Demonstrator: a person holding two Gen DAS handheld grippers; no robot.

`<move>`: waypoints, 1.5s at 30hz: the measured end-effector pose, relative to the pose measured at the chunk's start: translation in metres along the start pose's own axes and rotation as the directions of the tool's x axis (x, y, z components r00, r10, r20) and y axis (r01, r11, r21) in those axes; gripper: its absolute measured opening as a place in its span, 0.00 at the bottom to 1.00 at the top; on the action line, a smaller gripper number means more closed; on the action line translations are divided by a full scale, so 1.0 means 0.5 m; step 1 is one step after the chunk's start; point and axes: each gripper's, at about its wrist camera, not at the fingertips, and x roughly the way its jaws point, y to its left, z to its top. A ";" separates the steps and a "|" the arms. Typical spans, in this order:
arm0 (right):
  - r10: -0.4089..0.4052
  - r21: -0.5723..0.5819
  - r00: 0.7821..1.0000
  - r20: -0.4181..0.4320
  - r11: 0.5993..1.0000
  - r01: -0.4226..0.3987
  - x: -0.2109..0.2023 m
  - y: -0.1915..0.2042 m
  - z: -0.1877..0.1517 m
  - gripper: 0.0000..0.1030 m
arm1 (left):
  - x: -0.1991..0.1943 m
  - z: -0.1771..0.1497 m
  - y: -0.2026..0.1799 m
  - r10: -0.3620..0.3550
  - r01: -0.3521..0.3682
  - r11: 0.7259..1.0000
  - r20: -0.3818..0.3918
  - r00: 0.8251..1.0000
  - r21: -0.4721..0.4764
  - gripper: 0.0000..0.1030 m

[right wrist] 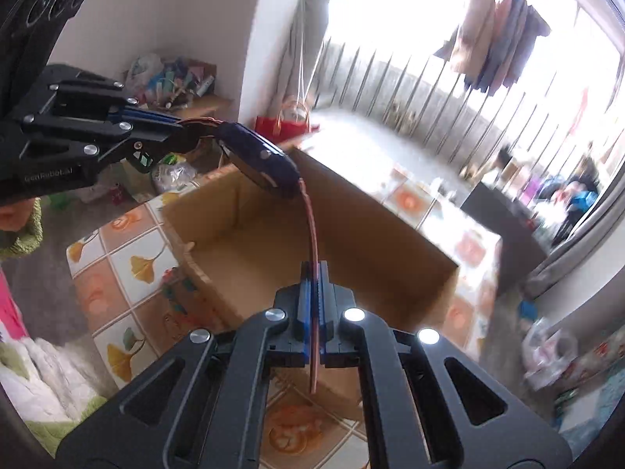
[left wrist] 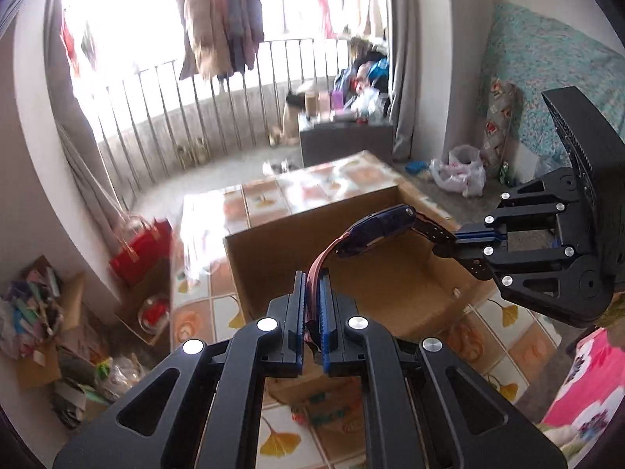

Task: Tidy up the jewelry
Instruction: 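Lift the smartwatch with the right gripper and lower it into the cardboard box, then move the left tool to the colourful bead bracelet and close on it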

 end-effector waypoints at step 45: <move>0.216 0.398 0.968 0.128 0.883 -0.249 -0.102 -0.087 -0.092 0.69 | -0.049 -0.129 0.110 -0.078 0.062 0.975 -0.066 0.995 -0.215 0.90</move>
